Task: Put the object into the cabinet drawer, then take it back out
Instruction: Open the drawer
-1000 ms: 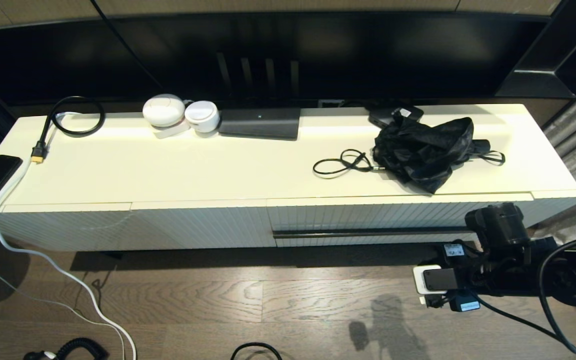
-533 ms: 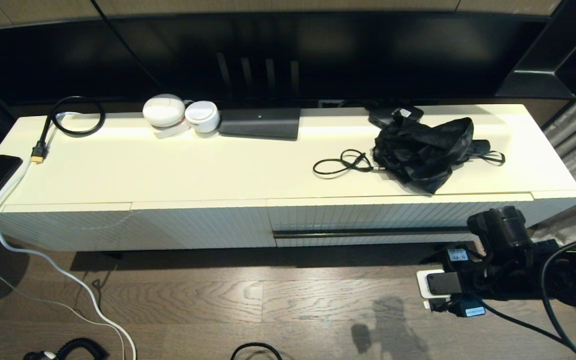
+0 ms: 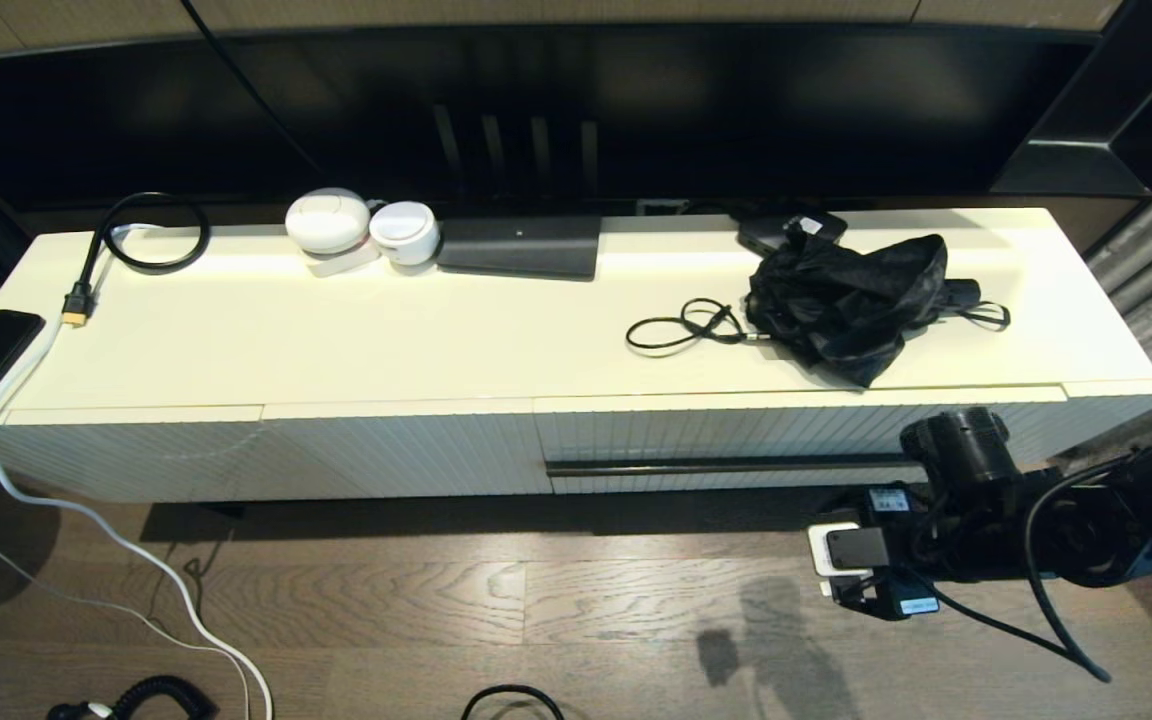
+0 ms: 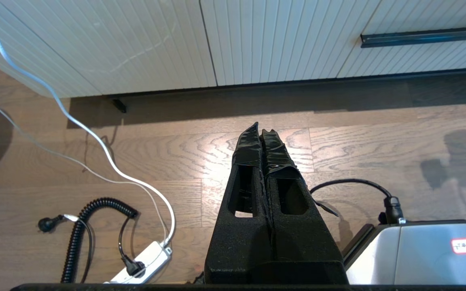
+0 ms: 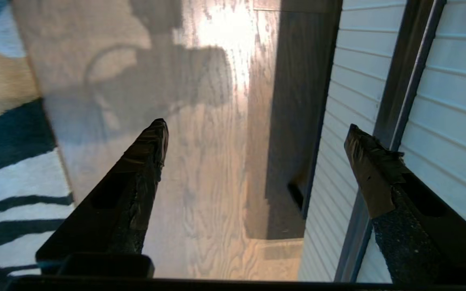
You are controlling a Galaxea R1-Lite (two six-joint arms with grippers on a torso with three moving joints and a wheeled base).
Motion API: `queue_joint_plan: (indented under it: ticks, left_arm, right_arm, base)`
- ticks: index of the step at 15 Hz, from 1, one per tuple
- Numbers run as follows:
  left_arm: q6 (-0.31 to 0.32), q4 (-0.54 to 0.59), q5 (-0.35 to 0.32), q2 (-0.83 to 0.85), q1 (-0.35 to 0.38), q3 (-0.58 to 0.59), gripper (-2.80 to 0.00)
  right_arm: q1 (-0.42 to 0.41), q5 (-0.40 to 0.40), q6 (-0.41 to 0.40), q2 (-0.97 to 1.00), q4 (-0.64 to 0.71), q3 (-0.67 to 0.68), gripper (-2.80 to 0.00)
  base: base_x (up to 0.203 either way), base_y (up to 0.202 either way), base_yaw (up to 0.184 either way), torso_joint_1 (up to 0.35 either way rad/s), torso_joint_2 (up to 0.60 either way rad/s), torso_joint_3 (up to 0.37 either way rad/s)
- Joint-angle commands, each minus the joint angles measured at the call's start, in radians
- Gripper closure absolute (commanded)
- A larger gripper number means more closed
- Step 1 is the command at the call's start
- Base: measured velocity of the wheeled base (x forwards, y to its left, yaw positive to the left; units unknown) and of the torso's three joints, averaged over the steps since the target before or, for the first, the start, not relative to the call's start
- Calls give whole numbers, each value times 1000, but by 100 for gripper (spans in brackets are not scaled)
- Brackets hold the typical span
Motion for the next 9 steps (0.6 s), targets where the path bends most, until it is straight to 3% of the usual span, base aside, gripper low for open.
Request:
queue_joint_plan:
  ticks: [1, 9]
  left_arm:
    - [1, 0, 0, 0, 0, 0, 0]
    - [1, 0, 0, 0, -1, 0, 0]
  right_arm:
    - [-4, 1, -8, 60, -1, -47, -280]
    - [-26, 0, 22, 147, -4, -151, -280]
  base:
    - [0, 0, 0, 0, 0, 0]
    - [0, 0, 0, 0, 0, 0]
